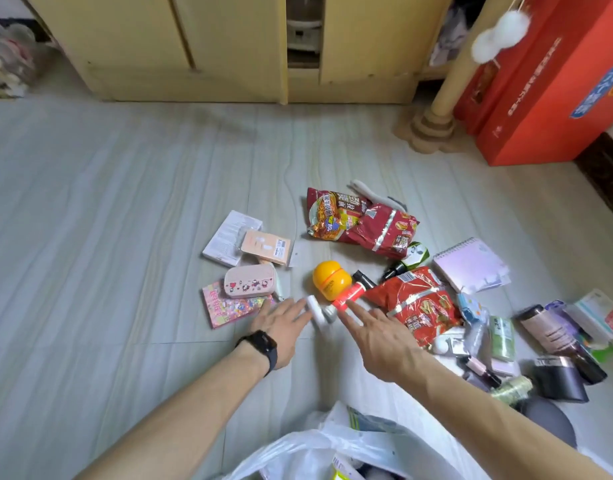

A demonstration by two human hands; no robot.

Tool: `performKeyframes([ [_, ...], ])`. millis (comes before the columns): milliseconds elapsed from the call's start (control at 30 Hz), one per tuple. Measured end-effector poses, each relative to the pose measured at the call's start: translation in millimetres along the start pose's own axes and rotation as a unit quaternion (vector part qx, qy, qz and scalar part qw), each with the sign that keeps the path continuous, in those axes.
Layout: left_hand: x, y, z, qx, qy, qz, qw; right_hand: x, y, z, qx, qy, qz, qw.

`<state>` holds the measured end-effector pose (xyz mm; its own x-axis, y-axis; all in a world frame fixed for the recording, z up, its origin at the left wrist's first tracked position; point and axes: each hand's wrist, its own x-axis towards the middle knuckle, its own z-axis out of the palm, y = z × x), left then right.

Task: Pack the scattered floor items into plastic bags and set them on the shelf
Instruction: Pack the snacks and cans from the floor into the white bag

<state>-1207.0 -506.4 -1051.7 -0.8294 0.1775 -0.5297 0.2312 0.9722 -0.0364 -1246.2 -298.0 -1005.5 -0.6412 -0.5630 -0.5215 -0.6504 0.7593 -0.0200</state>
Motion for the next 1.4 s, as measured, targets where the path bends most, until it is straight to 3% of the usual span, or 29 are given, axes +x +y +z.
performKeyframes([
  [233,37.3,-0.7,-1.5,0.079,0.108,0.072,0.988,57.2,0.5,28.7,-0.082,0.133,0.015,0.988],
  [367,22.1,-2.5,16.7,0.073,0.105,0.081,0.988,44.2,4.0,45.4,-0.112,0.132,-0.017,0.985],
  [467,-6.6,-6.8,15.8,0.007,0.055,0.023,0.998,13.2,9.0,32.0,-0.03,0.178,0.0,0.984],
  [567,-43.7,-13.8,11.0,-0.1,0.073,-0.012,0.992,-35.9,10.3,9.3,0.142,0.166,0.037,0.975],
  [700,-94.4,-7.0,-21.4,-0.228,0.128,-0.035,0.965,-132.1,4.6,-26.3,0.295,0.245,0.078,0.921],
  [800,-125.8,15.0,-51.7,-0.304,0.199,-0.005,0.932,-207.2,-9.6,-28.9,0.382,0.318,0.164,0.852],
  [900,-153.9,47.5,-79.4,-0.346,0.246,0.039,0.905,-265.7,-34.0,-7.2,0.452,0.337,0.225,0.794],
  [1033,-182.0,91.4,-99.6,-0.338,0.221,0.118,0.907,-306.9,-70.4,31.2,0.425,0.26,0.252,0.83],
  [1233,-190.0,139.8,-89.4,-0.248,0.145,0.166,0.943,-308.6,-74.6,81.1,0.254,0.054,0.246,0.934],
  [1333,-189.1,154.7,-78.9,-0.221,0.122,0.172,0.952,-300.9,-68.8,92.1,0.24,-0.007,0.219,0.946],
  [1400,-188.0,161.1,-76.6,-0.217,0.114,0.186,0.951,-300.1,-58.9,90.3,0.29,0.04,0.235,0.927],
])
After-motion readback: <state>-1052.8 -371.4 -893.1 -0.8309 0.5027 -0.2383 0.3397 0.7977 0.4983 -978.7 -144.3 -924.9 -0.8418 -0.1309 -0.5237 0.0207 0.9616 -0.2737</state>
